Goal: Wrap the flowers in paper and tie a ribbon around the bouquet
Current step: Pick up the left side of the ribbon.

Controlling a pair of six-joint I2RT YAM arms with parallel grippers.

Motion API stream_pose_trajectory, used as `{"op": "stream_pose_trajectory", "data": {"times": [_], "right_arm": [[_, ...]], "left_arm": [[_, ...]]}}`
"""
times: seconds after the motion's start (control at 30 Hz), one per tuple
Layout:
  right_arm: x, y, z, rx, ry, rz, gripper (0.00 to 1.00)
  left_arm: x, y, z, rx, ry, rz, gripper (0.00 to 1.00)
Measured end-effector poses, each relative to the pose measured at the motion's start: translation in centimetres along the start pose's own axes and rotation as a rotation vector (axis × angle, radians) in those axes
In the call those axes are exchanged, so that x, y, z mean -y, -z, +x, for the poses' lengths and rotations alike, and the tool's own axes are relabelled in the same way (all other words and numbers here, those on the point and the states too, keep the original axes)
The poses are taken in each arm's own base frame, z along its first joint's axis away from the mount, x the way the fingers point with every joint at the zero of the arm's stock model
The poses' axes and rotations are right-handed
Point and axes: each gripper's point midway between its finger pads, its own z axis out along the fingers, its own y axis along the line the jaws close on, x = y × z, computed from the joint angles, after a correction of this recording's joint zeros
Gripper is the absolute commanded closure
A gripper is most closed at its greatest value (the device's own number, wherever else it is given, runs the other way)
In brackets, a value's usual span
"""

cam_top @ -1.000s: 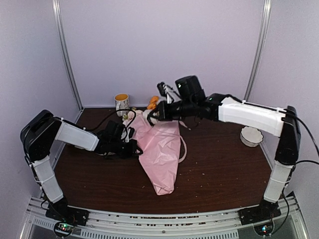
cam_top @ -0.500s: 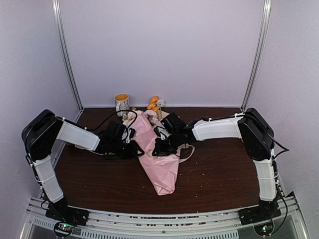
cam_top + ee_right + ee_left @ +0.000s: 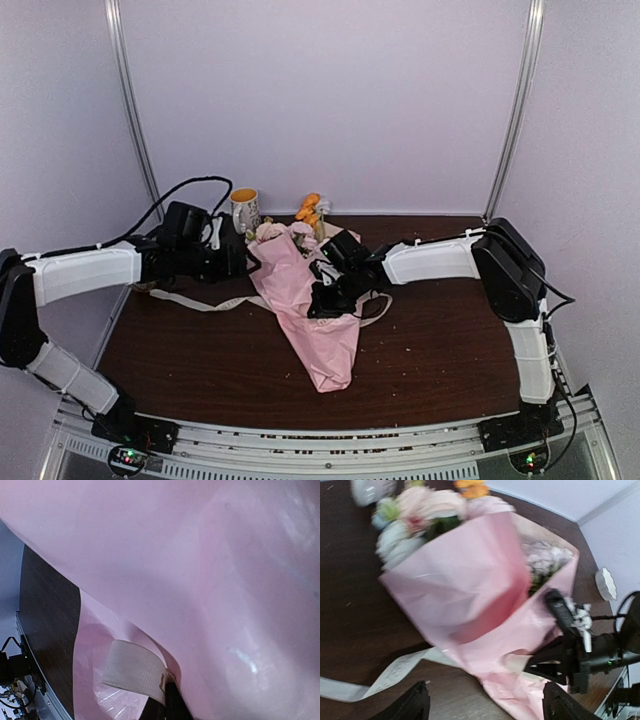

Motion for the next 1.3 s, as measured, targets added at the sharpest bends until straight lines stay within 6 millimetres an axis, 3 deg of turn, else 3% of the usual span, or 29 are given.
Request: {"op": "stream_pose_trajectory", "data": {"times": [0.1, 0.17, 0.23, 0.43, 0.57, 0.7, 0.9, 1.17, 1.3], "right_arm": [[0.0, 0.0, 0.0, 0.000, 0.002, 0.001, 1.00], [0.0, 0.0, 0.0, 0.000, 0.003, 0.001, 1.00], [0.0, 0.0, 0.0, 0.000, 0.009, 0.002, 1.00], [0.0, 0.0, 0.1, 0.000, 0.017, 0.002, 1.00], [0.0, 0.0, 0.0, 0.001, 0.020, 0.005, 1.00], [0.1, 0.0, 0.0, 0.003, 0.020, 0.007, 1.00], [0.1, 0.0, 0.0, 0.003, 0.020, 0.008, 1.00], [0.1, -0.1, 0.0, 0.005, 0.020, 0.006, 1.00], [0.1, 0.0, 0.0, 0.005, 0.020, 0.007, 1.00]], "left_arm": [[-7.0, 1.8, 1.6, 0.018, 0.132, -0.140, 0.23], [-11.7, 2.4, 3.9, -0.006, 0.221, -0.273, 0.23], [-13.8, 2.8, 5.9, -0.048, 0.255, -0.356, 0.23], [-14.3, 2.4, 6.6, -0.060, 0.277, -0.383, 0.22], [-15.2, 1.4, 7.1, -0.059, 0.341, -0.410, 0.12], [-16.3, 0.4, 7.6, -0.070, 0.397, -0.457, 0.09], [-15.9, -0.7, 5.6, -0.030, 0.416, -0.469, 0.13], [-16.4, -2.4, 6.4, -0.058, 0.443, -0.500, 0.29], [-15.8, -2.9, 6.7, -0.060, 0.449, -0.490, 0.57]]}}
